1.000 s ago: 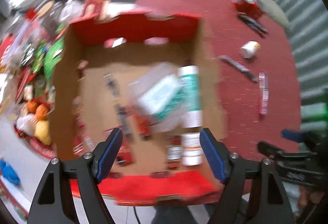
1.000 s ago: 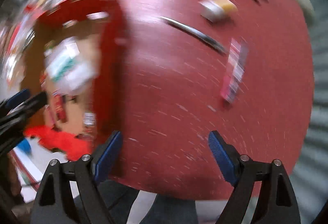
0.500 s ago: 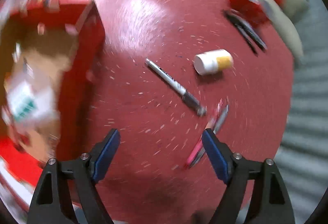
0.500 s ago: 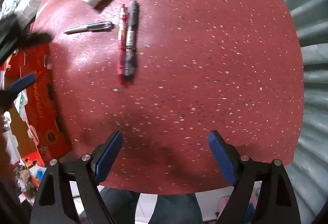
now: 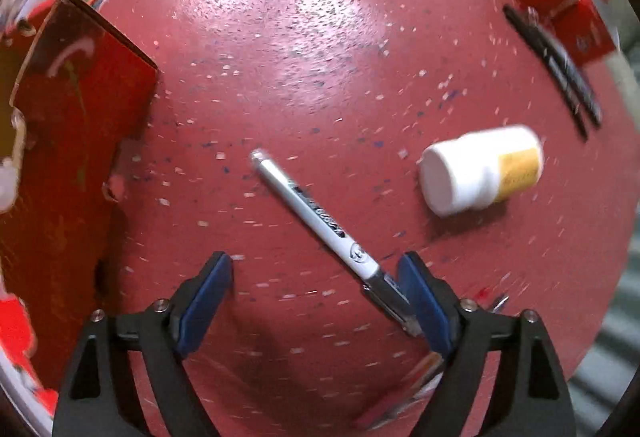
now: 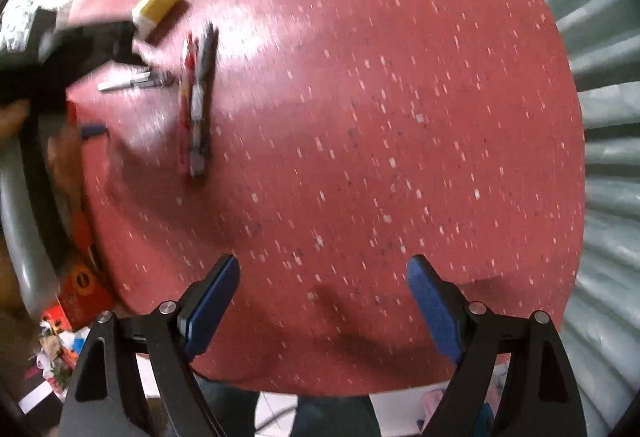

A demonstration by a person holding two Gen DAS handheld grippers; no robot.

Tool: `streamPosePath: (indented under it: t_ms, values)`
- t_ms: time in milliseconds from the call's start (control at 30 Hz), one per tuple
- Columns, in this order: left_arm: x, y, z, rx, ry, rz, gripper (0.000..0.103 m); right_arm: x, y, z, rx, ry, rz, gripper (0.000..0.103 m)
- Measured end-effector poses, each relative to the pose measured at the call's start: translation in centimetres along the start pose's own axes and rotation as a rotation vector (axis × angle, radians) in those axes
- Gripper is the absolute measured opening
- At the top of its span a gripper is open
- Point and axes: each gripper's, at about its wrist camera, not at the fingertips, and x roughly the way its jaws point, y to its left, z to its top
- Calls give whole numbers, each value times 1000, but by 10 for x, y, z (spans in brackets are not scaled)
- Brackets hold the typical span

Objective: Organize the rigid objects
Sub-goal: 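Move both tools back over the pens on the table, then close right tool on the grey-black pen while left tool grasps the silver marker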

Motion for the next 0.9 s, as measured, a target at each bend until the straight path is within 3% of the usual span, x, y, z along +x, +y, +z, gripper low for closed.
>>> streamPosePath:
  t_ms: [67, 133, 433, 700, 800, 900]
  values:
    - [-3, 10, -5, 54, -55, 92, 97, -1, 8, 17, 9, -23, 5, 86]
    - [-4, 18, -7, 75, -74, 125, 98, 1, 17, 33, 12, -39, 6, 86]
    - [1, 35, -20, 104, -86, 65, 102, 34, 51, 94, 43, -86, -28, 86]
    - [13, 50, -29, 41, -51, -11, 103, 42, 68, 109, 13, -142, -94, 86]
    - [13, 59, -31, 46, -49, -21, 103, 44, 71, 111, 26, -126, -42, 86]
    - [14, 64, -29, 48, -54, -20, 103, 43, 83, 110, -28, -131, -50, 86]
